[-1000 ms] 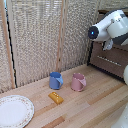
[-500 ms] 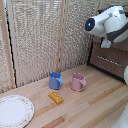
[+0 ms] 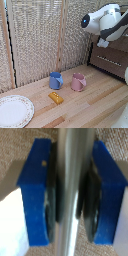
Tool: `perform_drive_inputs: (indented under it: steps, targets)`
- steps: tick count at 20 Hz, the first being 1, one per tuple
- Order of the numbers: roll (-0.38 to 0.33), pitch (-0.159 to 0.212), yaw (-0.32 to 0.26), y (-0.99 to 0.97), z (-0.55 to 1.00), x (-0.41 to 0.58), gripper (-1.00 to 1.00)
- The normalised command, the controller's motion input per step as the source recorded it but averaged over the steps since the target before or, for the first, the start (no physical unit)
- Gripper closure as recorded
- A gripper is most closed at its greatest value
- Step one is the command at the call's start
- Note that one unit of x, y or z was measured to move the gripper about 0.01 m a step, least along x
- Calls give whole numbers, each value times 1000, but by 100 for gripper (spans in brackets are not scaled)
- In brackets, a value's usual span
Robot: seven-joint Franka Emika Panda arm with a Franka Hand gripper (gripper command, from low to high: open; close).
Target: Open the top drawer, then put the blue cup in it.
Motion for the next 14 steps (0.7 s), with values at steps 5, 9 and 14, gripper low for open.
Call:
perform_drive_inputs:
  steps: [5, 9, 14]
  targets:
    - [-1, -40, -122, 827, 0, 150, 100]
    - [-20, -74, -232, 624, -8, 1, 100]
    - [-32, -39, -258, 547, -43, 14, 100]
